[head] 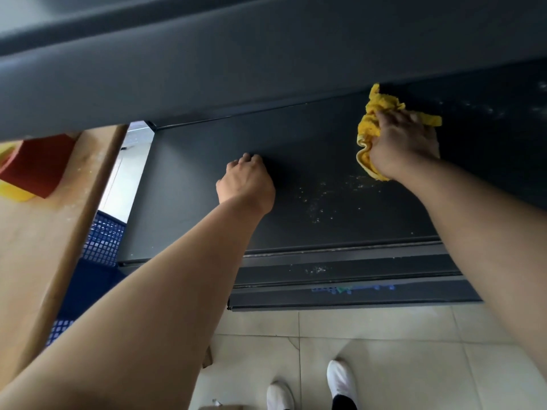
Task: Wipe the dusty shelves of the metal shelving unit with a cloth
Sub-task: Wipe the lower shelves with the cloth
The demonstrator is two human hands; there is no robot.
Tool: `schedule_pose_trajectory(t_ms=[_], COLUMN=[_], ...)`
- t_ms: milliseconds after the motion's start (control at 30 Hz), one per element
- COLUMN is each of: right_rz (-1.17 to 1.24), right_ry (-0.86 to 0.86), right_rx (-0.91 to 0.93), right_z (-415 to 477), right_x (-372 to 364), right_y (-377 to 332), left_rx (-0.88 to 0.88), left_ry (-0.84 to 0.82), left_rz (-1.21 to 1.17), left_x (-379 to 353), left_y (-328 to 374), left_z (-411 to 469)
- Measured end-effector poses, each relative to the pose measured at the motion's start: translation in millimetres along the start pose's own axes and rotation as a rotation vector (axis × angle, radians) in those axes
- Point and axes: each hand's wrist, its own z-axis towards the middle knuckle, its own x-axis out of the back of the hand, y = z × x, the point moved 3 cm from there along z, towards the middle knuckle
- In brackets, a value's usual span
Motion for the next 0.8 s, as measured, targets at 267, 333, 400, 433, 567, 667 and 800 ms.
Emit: schedule_pose_trajectory(t_ms=[267, 333, 400, 433, 567, 667, 800], right_rz=[0.193, 0.245, 0.272, 0.27, 0.192, 0.152, 0.169], right_ry=[-0.043, -0.061, -0.066, -0.069, -0.095, -0.086, -0.071], right_rx=[0.067, 0.164, 0.265, 0.308, 0.37, 0.344, 0.338], right_z=[-31.1, -40.7, -49.0, -52.8, -76.2, -100.4, -124.7], right_x=[0.8, -4.1, -11.4, -15.8, -36.2, -42.7, -42.0], right_y=[-16.8, -41.8, -72.2, -87.8, -133.7, -140.8, -131.3], left_rx=[-0.09, -0.106, -0.079, -0.054, 0.019, 0.05, 0.031], left_ry=[0.06, 0.078, 0.099, 0.118, 0.133, 0.113, 0.048], left_rz=[-0.076, -0.123, -0.216, -0.263, -0.311, -0.305, -0.272], left_x=[-0.6, -2.2, 2.4, 6.4, 15.0, 13.7, 10.0], left_y=[-16.2, -21.8, -28.5, -32.0, -46.0, -52.0, -42.0], left_z=[-10.4, -15.4, -19.7, -22.0, -37.2, -46.2, -53.8])
